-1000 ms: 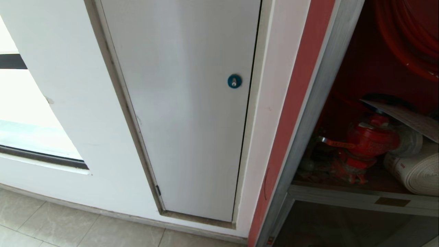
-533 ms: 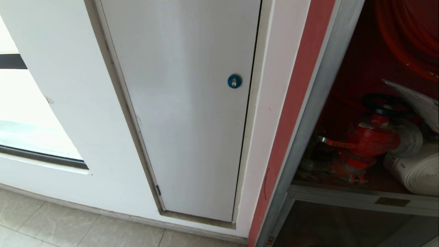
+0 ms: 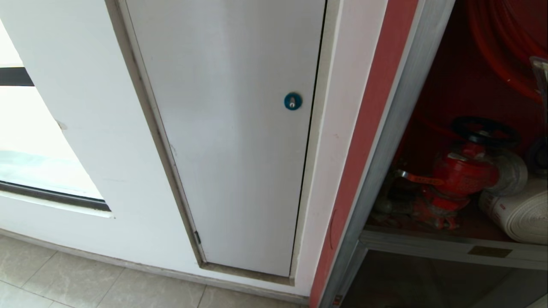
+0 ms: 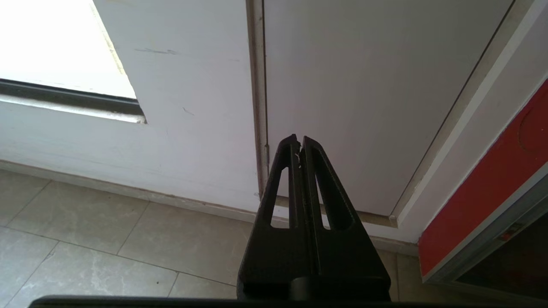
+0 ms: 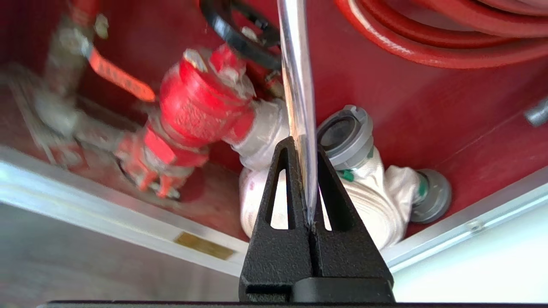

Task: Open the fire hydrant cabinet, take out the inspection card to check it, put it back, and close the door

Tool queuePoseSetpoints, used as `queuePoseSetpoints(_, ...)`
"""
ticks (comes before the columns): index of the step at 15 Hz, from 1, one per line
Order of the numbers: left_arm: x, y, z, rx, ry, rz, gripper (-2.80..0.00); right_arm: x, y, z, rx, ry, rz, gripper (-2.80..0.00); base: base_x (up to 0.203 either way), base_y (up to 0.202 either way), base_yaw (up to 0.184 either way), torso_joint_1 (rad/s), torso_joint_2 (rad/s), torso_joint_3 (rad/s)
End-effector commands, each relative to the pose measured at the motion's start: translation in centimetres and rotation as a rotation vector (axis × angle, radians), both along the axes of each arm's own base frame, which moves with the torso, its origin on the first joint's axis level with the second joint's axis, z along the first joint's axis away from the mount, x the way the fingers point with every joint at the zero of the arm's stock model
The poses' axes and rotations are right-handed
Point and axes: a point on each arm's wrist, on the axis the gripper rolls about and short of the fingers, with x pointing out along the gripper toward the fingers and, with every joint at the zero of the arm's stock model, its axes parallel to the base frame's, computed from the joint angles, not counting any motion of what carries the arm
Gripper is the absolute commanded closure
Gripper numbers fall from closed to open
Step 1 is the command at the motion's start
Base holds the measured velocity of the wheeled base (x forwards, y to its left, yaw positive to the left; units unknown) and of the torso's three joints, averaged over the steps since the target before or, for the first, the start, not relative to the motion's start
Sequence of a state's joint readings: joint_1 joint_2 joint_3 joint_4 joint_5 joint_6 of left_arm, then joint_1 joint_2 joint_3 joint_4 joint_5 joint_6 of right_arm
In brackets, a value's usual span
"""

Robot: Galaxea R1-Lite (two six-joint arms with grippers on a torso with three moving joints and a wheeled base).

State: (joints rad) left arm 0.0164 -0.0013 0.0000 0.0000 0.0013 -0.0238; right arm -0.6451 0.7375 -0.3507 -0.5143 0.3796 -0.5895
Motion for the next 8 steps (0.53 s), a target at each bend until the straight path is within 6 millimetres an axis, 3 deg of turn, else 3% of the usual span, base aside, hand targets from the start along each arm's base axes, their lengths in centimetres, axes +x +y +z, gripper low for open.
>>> queuePoseSetpoints(1,0.0,0.0,0.0,-0.001,0.001,0.001,0.00,-0.5,0.4,0.0,0.026,-0.031,0.010,0.00,0.000,0.000,0.000,0.000,0.00,0.000)
queuePoseSetpoints(5,0.0,0.0,0.0,-0.001,0.001,0.001,0.00,-0.7,0.6,-0.8,0.104,-0.035,0.037,0.00,0.000,0.000,0.000,0.000,0.00,0.000)
queuePoseSetpoints(8,0.0,0.0,0.0,-0.001,0.001,0.001,0.00,0.6,0.0,-0.4,0.205,-0.014,0.099,0.00,0.000,0.000,0.000,0.000,0.00,0.000)
